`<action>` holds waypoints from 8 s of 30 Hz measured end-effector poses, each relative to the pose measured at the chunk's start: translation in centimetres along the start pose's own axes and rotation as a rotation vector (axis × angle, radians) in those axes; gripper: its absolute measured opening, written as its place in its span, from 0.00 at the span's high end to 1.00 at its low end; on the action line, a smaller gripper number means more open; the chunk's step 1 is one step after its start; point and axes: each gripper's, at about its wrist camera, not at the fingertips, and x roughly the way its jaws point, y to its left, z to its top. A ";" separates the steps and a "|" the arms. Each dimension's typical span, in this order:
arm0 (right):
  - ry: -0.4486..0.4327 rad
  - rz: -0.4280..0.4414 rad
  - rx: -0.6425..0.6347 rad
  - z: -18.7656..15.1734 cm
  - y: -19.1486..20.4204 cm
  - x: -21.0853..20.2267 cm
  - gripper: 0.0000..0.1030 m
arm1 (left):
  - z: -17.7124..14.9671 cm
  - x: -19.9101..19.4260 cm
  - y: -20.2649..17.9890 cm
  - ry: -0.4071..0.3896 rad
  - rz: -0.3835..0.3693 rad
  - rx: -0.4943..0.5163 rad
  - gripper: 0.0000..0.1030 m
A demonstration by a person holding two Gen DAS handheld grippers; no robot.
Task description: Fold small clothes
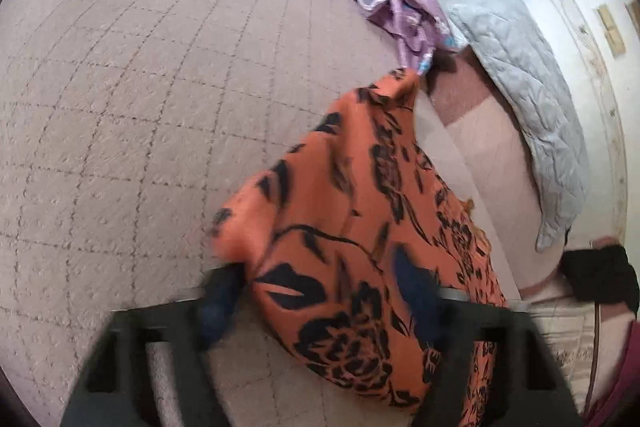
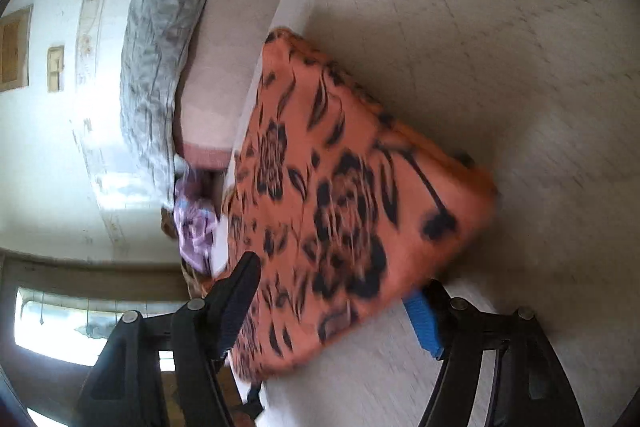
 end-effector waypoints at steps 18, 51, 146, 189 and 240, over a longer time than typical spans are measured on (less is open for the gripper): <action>-0.200 -0.065 -0.263 -1.7 3.3 -6.4 0.83 | -3.5 -8.0 -1.5 0.010 -0.114 0.282 0.79; -0.035 -0.278 -0.364 -3.0 1.6 -3.8 0.64 | 4.5 4.8 -4.1 0.144 0.074 0.413 0.51; 0.201 -0.187 -0.801 -17.7 13.2 2.0 0.65 | -5.9 -5.4 1.0 0.183 0.079 0.607 0.42; 0.376 -0.233 -0.891 -15.4 23.2 11.3 0.63 | -8.7 -5.9 0.2 0.060 0.052 0.802 0.60; 0.186 -0.163 -0.788 -10.7 14.5 -0.3 0.50 | -9.9 -4.8 -7.4 -0.179 0.272 0.897 0.21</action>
